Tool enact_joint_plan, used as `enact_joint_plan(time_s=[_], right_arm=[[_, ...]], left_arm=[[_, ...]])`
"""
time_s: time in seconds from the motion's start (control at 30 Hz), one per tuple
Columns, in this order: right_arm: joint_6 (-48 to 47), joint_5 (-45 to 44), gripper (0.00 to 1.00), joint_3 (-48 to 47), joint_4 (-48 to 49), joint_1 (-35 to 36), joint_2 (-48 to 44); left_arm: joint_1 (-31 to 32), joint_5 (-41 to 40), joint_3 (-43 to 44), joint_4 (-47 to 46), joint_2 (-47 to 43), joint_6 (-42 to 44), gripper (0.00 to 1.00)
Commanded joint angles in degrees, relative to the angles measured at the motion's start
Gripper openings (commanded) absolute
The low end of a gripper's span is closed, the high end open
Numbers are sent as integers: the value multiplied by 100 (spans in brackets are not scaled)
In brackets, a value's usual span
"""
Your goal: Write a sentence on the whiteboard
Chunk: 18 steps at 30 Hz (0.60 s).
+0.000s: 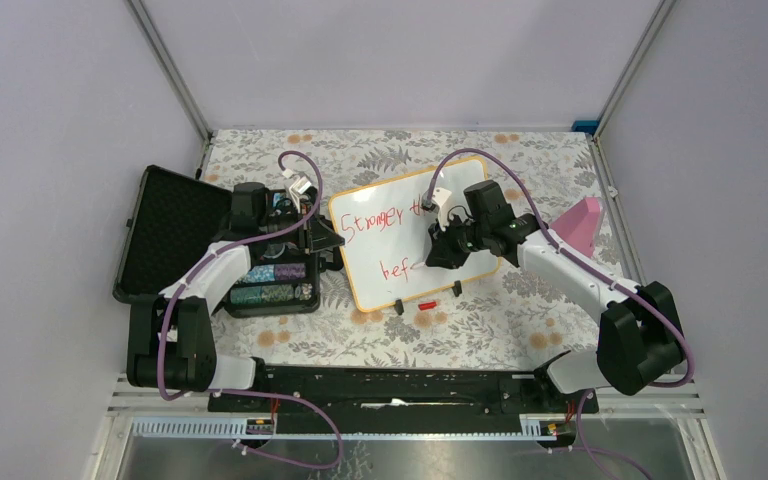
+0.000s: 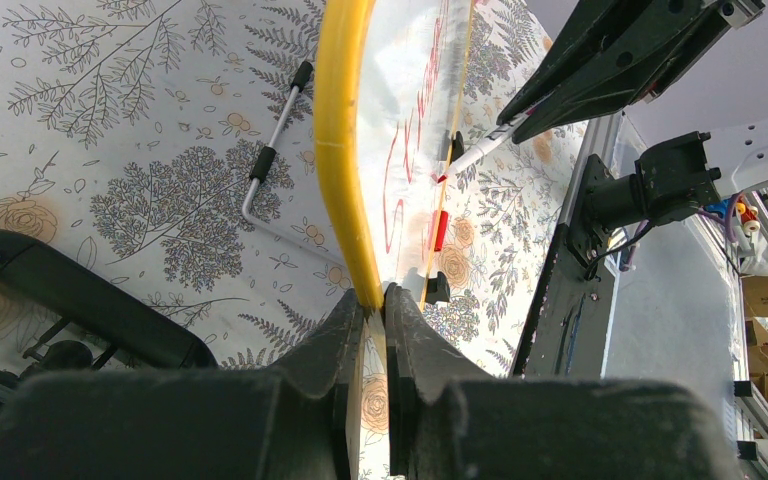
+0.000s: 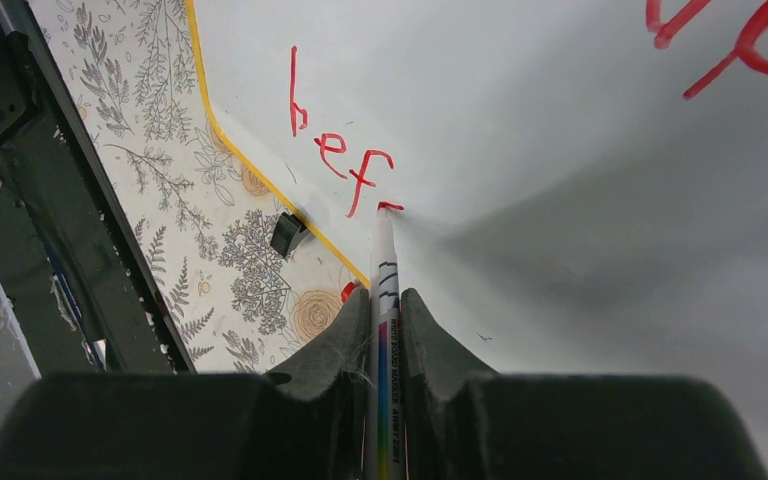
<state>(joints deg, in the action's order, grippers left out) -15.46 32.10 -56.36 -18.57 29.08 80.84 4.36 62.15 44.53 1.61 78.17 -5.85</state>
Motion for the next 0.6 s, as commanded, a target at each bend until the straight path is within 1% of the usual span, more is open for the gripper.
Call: enact_joint_plan(time_s=[0.0, 0.23, 0.43, 0.57], right_arm=[[-149, -226, 0, 76, 106, 36, -133], [-194, -330, 0, 89, 45, 32, -213], [-159, -731, 0, 58, 43, -8, -281], [-151, -795, 0, 30, 44, -42, -346]], left_arm=[[21, -154, 136, -11, 41, 365, 0], [21, -154, 139, -18, 40, 365, 0], [21, -155, 128, -11, 23, 365, 0], [21, -159, 126, -17, 30, 365, 0]])
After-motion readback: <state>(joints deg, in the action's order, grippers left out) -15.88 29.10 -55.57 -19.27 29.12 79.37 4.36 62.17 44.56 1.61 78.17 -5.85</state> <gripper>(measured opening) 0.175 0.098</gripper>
